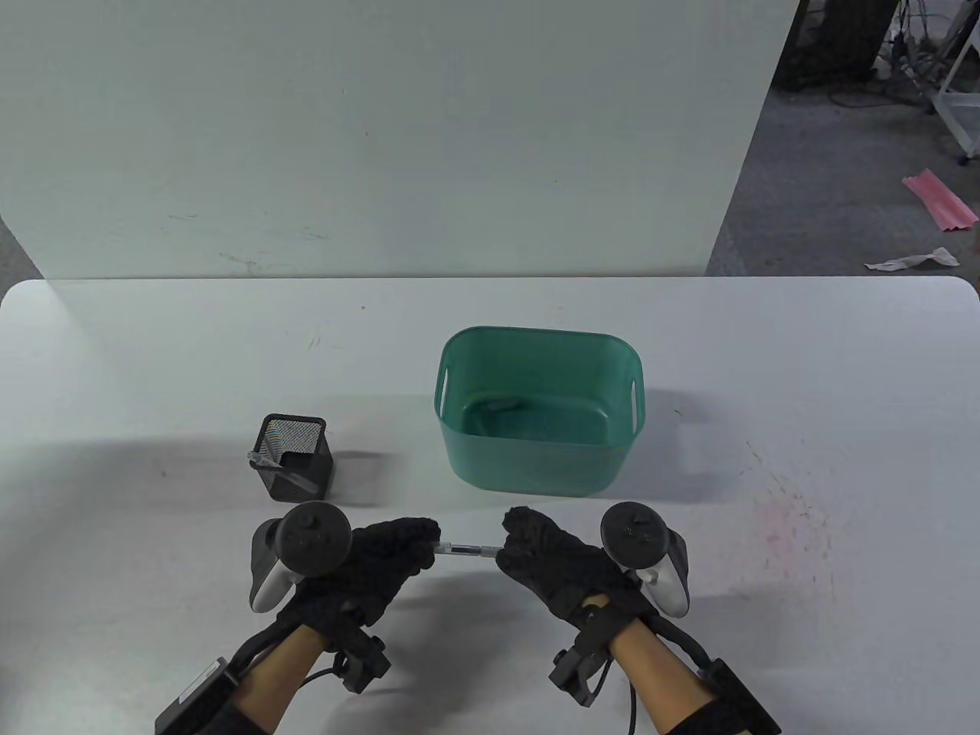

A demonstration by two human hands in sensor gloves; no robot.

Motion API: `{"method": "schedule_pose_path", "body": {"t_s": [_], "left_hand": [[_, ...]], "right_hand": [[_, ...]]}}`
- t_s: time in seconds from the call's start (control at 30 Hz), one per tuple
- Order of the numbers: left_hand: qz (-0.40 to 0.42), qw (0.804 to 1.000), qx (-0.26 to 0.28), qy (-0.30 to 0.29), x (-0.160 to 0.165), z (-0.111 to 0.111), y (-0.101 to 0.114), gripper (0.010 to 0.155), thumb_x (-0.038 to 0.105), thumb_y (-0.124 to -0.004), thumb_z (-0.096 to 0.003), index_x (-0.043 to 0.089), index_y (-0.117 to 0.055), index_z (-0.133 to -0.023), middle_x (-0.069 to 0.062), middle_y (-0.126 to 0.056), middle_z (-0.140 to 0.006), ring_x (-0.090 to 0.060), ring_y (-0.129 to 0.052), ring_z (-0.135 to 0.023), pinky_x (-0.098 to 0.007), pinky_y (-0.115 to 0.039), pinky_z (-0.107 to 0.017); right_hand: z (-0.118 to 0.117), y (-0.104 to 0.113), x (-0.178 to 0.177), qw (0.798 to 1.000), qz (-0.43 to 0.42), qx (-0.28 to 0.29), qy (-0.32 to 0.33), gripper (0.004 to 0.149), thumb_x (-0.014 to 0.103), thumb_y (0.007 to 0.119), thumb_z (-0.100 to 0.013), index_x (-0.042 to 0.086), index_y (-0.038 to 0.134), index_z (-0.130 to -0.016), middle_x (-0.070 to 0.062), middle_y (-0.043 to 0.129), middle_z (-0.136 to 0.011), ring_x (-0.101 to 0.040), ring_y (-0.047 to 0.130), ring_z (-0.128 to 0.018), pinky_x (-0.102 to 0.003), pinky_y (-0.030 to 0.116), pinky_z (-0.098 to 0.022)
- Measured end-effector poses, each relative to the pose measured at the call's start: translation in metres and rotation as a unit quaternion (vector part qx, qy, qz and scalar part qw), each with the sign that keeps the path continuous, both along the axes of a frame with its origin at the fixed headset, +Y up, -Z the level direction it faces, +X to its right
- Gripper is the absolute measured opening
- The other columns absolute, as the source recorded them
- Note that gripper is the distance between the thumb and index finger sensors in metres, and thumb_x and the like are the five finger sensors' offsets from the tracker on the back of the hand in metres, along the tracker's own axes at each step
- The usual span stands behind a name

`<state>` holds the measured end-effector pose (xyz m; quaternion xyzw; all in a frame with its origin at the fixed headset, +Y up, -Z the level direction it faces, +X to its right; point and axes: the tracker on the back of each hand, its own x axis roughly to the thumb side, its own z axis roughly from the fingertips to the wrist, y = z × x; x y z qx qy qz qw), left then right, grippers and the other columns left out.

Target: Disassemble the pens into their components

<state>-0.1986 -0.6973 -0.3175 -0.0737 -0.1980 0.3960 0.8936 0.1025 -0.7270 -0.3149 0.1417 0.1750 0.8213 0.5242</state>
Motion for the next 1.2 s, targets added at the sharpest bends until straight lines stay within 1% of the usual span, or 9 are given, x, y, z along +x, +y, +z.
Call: {"method": "schedule_pose_path", "body": {"t_s": [0.2, 0.33, 0.4, 0.53, 0.77, 0.9, 1.0, 1.07, 1.2], "left_hand": [[0.003, 1.000, -0.002, -0.004, 0.0008, 0.0004, -0.0005, 0.042, 0.044, -0.074, -0.0541, 0.031, -0.078, -0.094, -0.003, -0.098, -0.084, -0.022, -0.105, -0.066, -0.052, -0.086, -0.057], [0.007, 1.000, -0.005, 0.000, -0.0008, -0.0004, -0.0010, 0.042, 0.044, -0.075, -0.0540, 0.030, -0.078, -0.094, -0.003, -0.098, -0.084, -0.022, -0.105, -0.066, -0.052, -0.086, -0.056], [0.009, 1.000, -0.007, 0.000, -0.0014, -0.0007, -0.0010, 0.042, 0.044, -0.074, -0.0541, 0.030, -0.078, -0.094, -0.003, -0.098, -0.083, -0.022, -0.105, -0.066, -0.052, -0.086, -0.056], [0.010, 1.000, -0.008, 0.002, -0.0017, -0.0001, -0.0008, 0.043, 0.044, -0.075, -0.0540, 0.030, -0.078, -0.094, -0.003, -0.098, -0.084, -0.022, -0.105, -0.066, -0.052, -0.086, -0.056], [0.014, 1.000, -0.015, 0.000, -0.0013, 0.0002, -0.0010, 0.043, 0.044, -0.075, -0.0540, 0.030, -0.078, -0.094, -0.003, -0.098, -0.084, -0.022, -0.105, -0.066, -0.052, -0.086, -0.056], [0.015, 1.000, -0.019, 0.004, -0.0020, 0.0006, -0.0022, 0.043, 0.044, -0.074, -0.0541, 0.030, -0.078, -0.094, -0.003, -0.098, -0.083, -0.022, -0.105, -0.066, -0.052, -0.086, -0.056], [0.025, 0.999, -0.022, 0.008, -0.0044, 0.0005, -0.0019, 0.043, 0.044, -0.075, -0.0540, 0.030, -0.078, -0.094, -0.003, -0.098, -0.083, -0.022, -0.105, -0.066, -0.052, -0.086, -0.056], [0.030, 0.999, -0.024, 0.008, -0.0045, 0.0009, -0.0018, 0.043, 0.044, -0.075, -0.0540, 0.030, -0.078, -0.094, -0.003, -0.098, -0.083, -0.023, -0.105, -0.066, -0.052, -0.086, -0.056], [0.028, 0.999, -0.026, 0.003, -0.0035, 0.0019, -0.0031, 0.043, 0.044, -0.075, -0.0538, 0.030, -0.078, -0.094, -0.003, -0.098, -0.083, -0.023, -0.105, -0.066, -0.053, -0.086, -0.056]], "right_hand": [[-0.0016, 0.0006, -0.0016, 0.999, -0.047, 0.001, -0.022, 0.049, 0.051, 0.069, -0.061, 0.012, 0.081, -0.087, -0.015, 0.091, -0.079, -0.039, 0.089, -0.070, -0.061, 0.073, -0.056], [-0.0008, 0.0054, -0.0014, 0.999, -0.034, 0.026, -0.013, 0.051, 0.041, 0.081, -0.058, 0.020, 0.065, -0.102, -0.013, 0.078, -0.096, -0.039, 0.081, -0.084, -0.062, 0.069, -0.061], [-0.0004, 0.0044, -0.0011, 1.000, -0.020, 0.021, 0.001, 0.062, 0.049, 0.078, -0.058, 0.018, 0.056, -0.108, -0.014, 0.070, -0.103, -0.042, 0.076, -0.089, -0.063, 0.068, -0.062], [-0.0001, -0.0002, -0.0003, 0.999, -0.042, 0.007, -0.018, 0.061, 0.058, 0.070, -0.059, 0.014, 0.069, -0.100, -0.016, 0.081, -0.095, -0.042, 0.083, -0.083, -0.062, 0.071, -0.061], [-0.0013, 0.0035, 0.0014, 0.999, -0.028, 0.026, -0.039, 0.049, 0.051, 0.070, -0.061, 0.012, 0.080, -0.088, -0.014, 0.091, -0.076, -0.035, 0.093, -0.064, -0.057, 0.079, -0.052], [-0.0013, 0.0037, 0.0004, 0.998, -0.035, 0.036, -0.029, 0.049, 0.045, 0.077, -0.059, 0.014, 0.071, -0.096, -0.014, 0.085, -0.085, -0.036, 0.088, -0.072, -0.057, 0.076, -0.056], [-0.0005, 0.0036, 0.0006, 0.998, -0.033, 0.040, -0.023, 0.064, 0.050, 0.078, -0.058, 0.013, 0.059, -0.106, -0.015, 0.077, -0.096, -0.040, 0.081, -0.083, -0.059, 0.073, -0.060], [-0.0004, 0.0022, 0.0008, 0.998, -0.034, 0.042, -0.030, 0.062, 0.057, 0.072, -0.059, 0.013, 0.065, -0.103, -0.015, 0.081, -0.092, -0.040, 0.083, -0.080, -0.058, 0.074, -0.058], [0.0001, 0.0026, 0.0004, 0.998, -0.034, 0.028, -0.044, 0.053, 0.054, 0.067, -0.061, 0.011, 0.078, -0.090, -0.014, 0.091, -0.076, -0.037, 0.091, -0.068, -0.057, 0.077, -0.052]]}}
